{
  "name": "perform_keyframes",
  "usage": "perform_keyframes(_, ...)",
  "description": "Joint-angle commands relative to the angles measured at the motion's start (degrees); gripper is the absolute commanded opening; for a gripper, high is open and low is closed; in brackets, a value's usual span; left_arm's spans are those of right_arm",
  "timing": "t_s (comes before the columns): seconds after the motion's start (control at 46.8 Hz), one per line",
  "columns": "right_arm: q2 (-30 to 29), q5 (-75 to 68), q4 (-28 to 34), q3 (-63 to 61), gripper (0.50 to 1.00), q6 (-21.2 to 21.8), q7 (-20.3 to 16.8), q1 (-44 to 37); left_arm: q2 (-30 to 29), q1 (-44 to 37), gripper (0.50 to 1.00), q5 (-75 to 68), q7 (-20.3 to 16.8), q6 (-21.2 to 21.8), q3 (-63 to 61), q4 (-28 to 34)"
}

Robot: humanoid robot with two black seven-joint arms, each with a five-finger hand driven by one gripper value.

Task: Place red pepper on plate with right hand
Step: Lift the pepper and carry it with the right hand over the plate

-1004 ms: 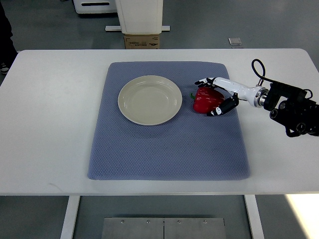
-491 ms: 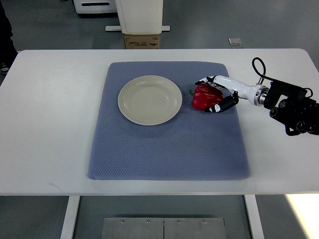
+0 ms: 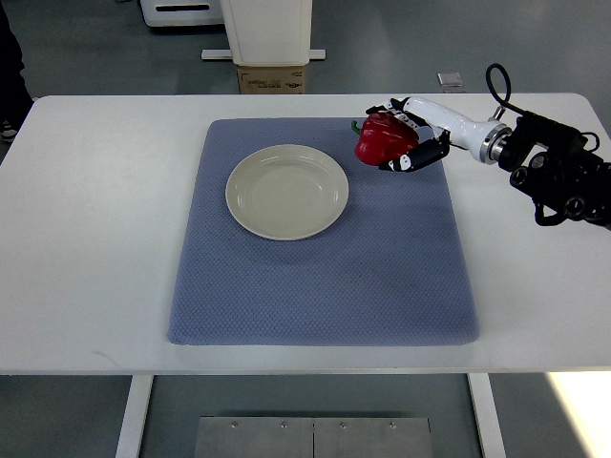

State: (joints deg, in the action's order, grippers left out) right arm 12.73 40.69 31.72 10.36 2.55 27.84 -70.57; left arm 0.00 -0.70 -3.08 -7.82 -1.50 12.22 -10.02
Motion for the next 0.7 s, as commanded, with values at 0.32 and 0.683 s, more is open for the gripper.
perform_keyframes(0.32,-5.9,-0.2,0.3,-1.2,0.5,0.1,-3.1,-3.1,0.0,0.0,1.0,0.0,0.0,0.0,0.0,0.0)
perform_keyframes(0.683,-9.6,-0.4,0.6,-1.6,0.5,0.3,-3.4,-3.3,0.0,0.0,1.0,0.0,0.0,0.0,0.0,0.0)
